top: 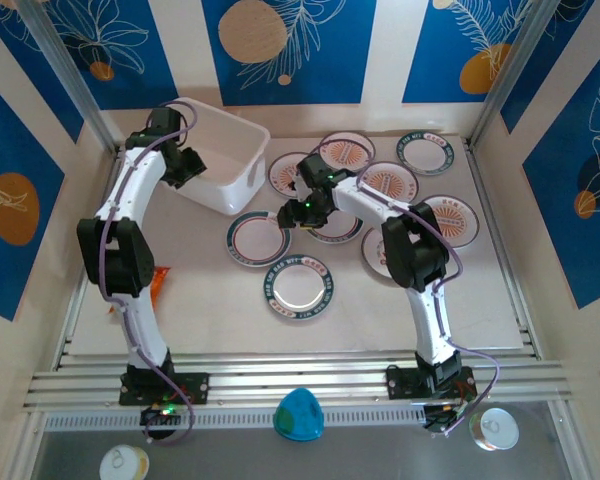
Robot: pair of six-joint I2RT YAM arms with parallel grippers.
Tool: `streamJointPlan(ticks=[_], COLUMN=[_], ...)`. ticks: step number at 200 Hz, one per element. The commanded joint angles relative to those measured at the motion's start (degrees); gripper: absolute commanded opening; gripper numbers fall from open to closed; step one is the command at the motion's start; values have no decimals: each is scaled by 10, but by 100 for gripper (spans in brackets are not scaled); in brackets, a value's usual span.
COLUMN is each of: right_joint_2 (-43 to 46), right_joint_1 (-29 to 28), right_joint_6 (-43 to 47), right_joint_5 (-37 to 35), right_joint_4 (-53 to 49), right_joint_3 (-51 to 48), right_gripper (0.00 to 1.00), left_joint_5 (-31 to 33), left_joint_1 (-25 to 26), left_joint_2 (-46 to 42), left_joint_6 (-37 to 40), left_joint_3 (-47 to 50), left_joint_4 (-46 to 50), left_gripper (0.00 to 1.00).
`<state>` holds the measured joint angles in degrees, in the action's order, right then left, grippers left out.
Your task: Place the plates into the plastic bin on the countertop
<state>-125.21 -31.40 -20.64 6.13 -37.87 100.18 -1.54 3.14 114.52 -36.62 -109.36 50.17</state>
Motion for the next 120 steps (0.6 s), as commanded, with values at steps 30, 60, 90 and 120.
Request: streamJointPlan(ticks=[30, 60, 90, 120], right_joint_2=[-36, -50, -60, -71], right_joint_1=[-7, -8, -9, -10], right_joint_6=[26, 25, 30, 39], right_joint_5=[3, 6, 23, 34], right_joint_4=[-11, -12, -5, -13], right_joint_3=[32, 36, 37, 52], right_gripper=[59, 59, 56, 52], left_joint_5=[-5, -6, -13, -19], left_joint_1=[-16, -18, -19, -19], left_joint_2=[-5, -6, -5, -3], left_joint_6=[24, 27, 29, 28], left_joint_3=[-12, -13, -13, -15], left_joint_4=[23, 25, 23, 22], left_gripper=[31, 28, 28, 28])
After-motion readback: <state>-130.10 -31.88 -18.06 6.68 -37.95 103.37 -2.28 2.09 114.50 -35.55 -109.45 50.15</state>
